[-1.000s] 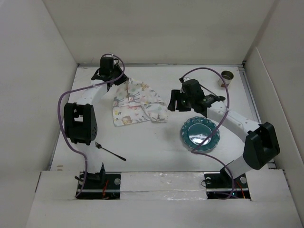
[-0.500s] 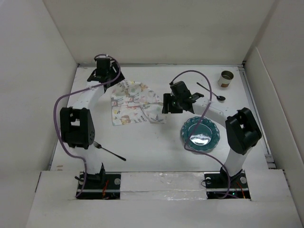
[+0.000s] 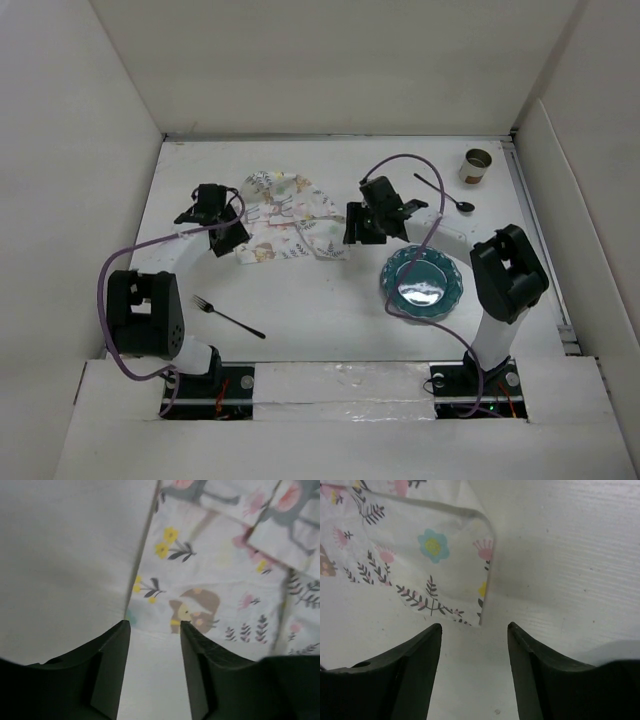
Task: Set the dinner table for one person
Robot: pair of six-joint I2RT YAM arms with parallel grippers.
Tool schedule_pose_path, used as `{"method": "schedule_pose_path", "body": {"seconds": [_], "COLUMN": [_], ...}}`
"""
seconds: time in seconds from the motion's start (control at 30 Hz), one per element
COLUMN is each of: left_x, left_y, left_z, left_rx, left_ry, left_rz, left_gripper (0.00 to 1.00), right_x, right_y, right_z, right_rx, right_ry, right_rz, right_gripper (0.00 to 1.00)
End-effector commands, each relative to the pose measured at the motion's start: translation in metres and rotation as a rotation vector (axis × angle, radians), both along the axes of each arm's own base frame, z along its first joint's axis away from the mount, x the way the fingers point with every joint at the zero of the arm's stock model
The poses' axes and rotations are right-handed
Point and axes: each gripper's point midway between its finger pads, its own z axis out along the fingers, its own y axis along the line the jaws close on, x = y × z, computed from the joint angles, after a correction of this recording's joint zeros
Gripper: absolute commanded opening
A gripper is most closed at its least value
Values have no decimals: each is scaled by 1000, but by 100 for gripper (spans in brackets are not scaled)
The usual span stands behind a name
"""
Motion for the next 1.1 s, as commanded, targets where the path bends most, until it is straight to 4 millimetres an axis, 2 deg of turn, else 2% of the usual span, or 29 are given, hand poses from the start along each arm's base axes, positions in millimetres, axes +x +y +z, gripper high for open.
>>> {"method": "schedule_pose_path", "body": {"seconds": [0.0,0.07,0.2,0.37,0.53,0.57,0.63,0.67,0.7,0.77,0.83,0.87,0.93,0.97,1.03,1.07], "left_x": [-22,-29,-25,-20,-19,-18,-17,-16,-13,-8,8,13,38,45,68,72], "left_y": [-1,-1,-2,-3,3,5,5,6,7,11,11,14,16,19,21,22], "left_z": [-13,-24,-41,-56,-62,-66,-66,-69,-68,-66,-47,-37,10,27,86,105], "left_rx": [-11,-14,-25,-24,18,28,32,40,45,68,72,89,97,113,122,127], "left_ry": [69,116,121,148,147,153,150,154,147,144,89,66,-62,-101,-244,-278], "left_rz": [8,18,40,44,61,68,65,67,67,69,68,72,82,86,88,95], "left_gripper": [45,48,49,42,35,27,23,18,3,0,0,0,0,0,0,0], "right_x": [-12,-17,-17,-18,-20,-19,-17,-16,-14,-7,-1,5,8,15,15,21], "right_y": [10,13,13,20,28,29,30,30,29,26,24,21,16,14,9,9], "right_z": [2,-3,-16,-27,-33,-41,-42,-41,-39,-27,-11,7,33,71,106,139], "right_rx": [43,67,75,101,140,134,136,137,139,133,139,137,126,140,139,147], "right_ry": [0,15,43,69,88,105,102,97,89,46,-7,-57,-109,-197,-258,-328], "right_rz": [26,39,39,50,61,57,54,49,42,11,-3,-15,-16,-15,-3,9], "right_gripper": [61,62,62,59,56,48,44,34,23,1,0,0,0,0,0,0]}}
